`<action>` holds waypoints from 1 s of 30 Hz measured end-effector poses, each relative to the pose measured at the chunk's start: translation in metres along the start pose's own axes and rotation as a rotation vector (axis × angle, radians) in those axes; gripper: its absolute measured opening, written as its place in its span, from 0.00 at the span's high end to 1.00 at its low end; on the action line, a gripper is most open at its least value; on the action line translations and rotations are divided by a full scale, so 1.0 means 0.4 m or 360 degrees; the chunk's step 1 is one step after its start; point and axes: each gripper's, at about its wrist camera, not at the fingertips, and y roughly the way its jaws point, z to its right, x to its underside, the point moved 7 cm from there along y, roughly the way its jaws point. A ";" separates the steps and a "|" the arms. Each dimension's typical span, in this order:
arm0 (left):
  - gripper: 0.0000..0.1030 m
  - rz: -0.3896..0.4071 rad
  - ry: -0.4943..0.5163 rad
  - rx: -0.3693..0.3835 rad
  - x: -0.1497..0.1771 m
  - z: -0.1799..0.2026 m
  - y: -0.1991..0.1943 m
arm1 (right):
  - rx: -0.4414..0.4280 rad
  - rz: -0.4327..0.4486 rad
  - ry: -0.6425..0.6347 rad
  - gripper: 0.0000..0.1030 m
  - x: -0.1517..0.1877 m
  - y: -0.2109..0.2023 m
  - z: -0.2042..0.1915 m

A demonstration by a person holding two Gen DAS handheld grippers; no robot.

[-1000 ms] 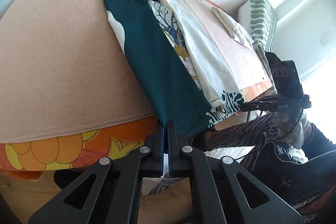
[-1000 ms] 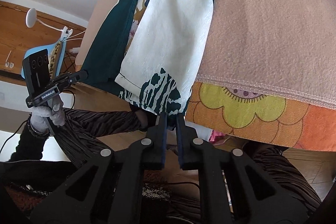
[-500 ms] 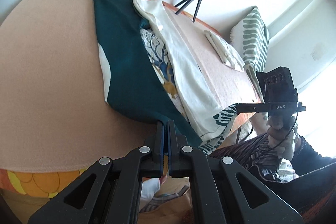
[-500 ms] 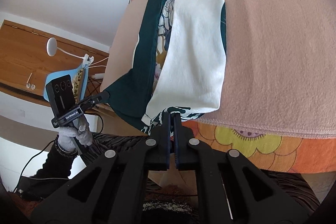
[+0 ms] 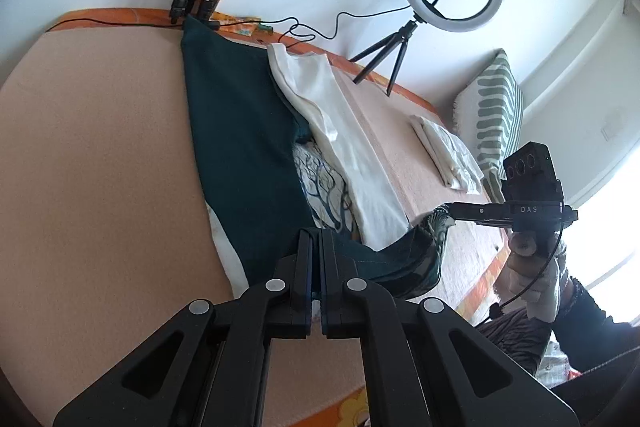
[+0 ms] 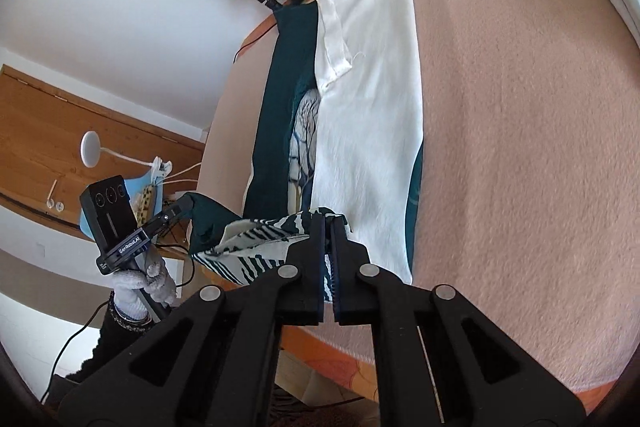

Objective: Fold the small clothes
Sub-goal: 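Lift the hem end with both grippers and fold it over toward the collar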

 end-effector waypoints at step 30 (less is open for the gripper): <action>0.77 -0.0058 0.0133 -0.0220 -0.038 -0.106 0.109 | 0.0086 0.0068 -0.0081 0.49 -0.158 0.050 0.085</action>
